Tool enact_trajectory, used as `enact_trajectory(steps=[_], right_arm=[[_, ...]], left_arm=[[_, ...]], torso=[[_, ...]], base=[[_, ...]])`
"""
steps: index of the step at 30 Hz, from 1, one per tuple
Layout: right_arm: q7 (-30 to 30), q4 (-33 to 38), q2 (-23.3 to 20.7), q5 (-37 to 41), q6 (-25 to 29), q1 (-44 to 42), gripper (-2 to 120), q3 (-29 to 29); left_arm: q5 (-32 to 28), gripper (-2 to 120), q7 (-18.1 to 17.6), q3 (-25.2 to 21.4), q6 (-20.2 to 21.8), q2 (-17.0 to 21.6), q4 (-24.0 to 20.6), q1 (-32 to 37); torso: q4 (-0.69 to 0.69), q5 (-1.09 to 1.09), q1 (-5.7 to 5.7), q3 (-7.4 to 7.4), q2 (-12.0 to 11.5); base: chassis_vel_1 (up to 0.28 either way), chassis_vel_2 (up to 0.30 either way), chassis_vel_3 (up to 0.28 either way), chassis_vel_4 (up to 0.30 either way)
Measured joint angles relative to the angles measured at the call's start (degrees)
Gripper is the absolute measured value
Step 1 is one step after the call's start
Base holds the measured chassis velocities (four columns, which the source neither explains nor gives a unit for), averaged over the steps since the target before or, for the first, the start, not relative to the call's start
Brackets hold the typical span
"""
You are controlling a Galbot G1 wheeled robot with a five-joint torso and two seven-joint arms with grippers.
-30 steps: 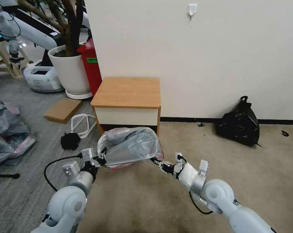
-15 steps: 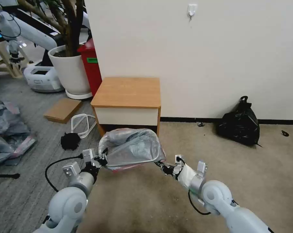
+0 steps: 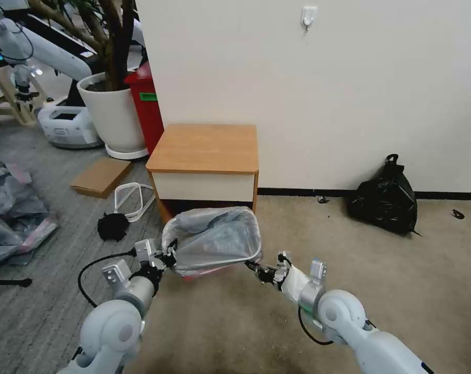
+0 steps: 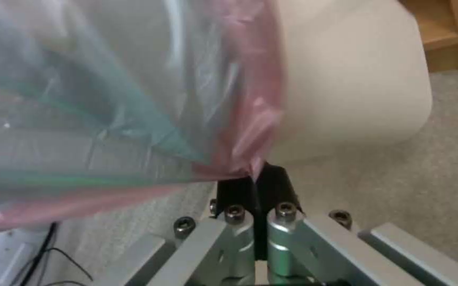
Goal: Pick up the garbage bag from the table and place it over the trash can.
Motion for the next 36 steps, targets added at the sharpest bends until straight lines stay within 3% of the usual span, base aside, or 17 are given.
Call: enact_trajectory(steps=[11,21,25,32,34,36], right_arm=[[-0.21,-5.8,0.3,-4.12,0.99,2.31,0,-1.36],[-2.85,-4.36,-3.14,-9.92,2.46,0.35,0,-0.34],[-9.32,-4.98,-5.83,-11.44,4.86,-0.92,10,1.8],[-30.14,-13.39,-9.39,-8.45,11.0,-1.35,39,7.08],[-32.2,-14.13,-9.59,-7.69,11.37,-1.3,42,7.54],[-37.33,-15.6,-9.84,-5.72,12.18,-1.17,53,8.43]], left_arm=[[-4.08,3,-2.4,-0.2,1.57,-0.03,-1.42,0.05],[-4.39,3,-2.05,-1.74,1.46,2.84,0.91,-1.59],[-4.45,3,-0.09,-2.55,0.69,5.43,1.47,-1.35],[-4.35,3,5.51,-3.78,-0.84,8.26,1.9,0.49],[-4.31,3,6.32,-3.91,-1.05,8.55,1.92,0.69],[-4.17,3,9.64,-4.51,-1.64,9.46,2.16,1.39]], torso=[[0.0,0.01,0.0,0.0,0.0],[0.01,0.0,0.0,0.0,0.0],[0.0,0.0,0.0,0.0,0.0],[0.0,0.01,0.0,0.0,0.0],[0.0,0.01,0.0,0.0,0.0],[0.0,0.0,0.0,0.0,0.0]], base=[[0.0,0.0,0.0,0.0],[0.0,0.0,0.0,0.0],[0.0,0.0,0.0,0.0],[0.0,0.0,0.0,0.0],[0.0,0.0,0.0,0.0],[0.0,0.0,0.0,0.0]])
